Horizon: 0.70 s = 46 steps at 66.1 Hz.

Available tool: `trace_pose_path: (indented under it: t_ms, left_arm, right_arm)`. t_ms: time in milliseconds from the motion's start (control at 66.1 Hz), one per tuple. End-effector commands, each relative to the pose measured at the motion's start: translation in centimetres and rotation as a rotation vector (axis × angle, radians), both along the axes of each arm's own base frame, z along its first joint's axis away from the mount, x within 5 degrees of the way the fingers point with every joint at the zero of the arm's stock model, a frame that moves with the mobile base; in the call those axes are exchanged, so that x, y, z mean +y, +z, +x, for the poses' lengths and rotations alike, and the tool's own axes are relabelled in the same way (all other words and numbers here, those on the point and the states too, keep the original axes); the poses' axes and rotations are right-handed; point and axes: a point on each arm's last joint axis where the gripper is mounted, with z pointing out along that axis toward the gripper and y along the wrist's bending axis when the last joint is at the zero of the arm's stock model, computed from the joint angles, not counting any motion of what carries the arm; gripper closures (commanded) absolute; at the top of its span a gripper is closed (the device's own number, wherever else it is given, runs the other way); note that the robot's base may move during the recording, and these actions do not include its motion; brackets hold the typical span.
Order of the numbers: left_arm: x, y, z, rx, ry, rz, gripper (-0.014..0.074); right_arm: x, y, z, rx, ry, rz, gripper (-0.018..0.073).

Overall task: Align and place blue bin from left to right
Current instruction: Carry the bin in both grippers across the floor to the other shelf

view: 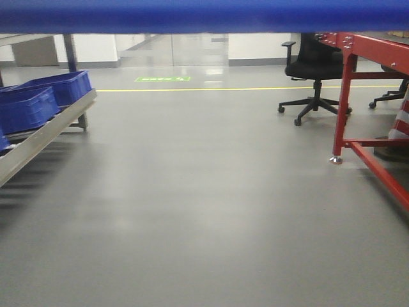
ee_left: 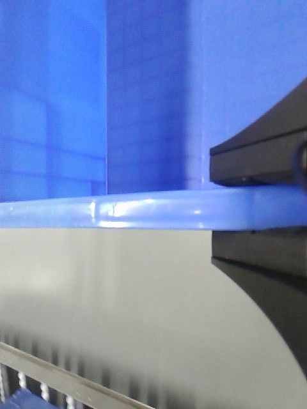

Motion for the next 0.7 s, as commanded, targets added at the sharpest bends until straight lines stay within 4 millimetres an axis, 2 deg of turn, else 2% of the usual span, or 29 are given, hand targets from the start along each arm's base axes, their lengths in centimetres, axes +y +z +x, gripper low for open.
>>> trace_pose_path:
  t_ms: [0, 681]
  left_arm:
    - [-1.05, 1.07, -0.12, -0.091, -0.100, -0.064, 0.0707]
    - [-1.05, 1.07, -0.12, -0.091, -0.100, -0.064, 0.0707]
  right_arm:
    - [0.93, 1.16, -0.07, -0.091, 0.081, 0.088, 0.0629]
    - [0.98, 1.20, -0.07, -0.095, 0.085, 0.092, 0.0629]
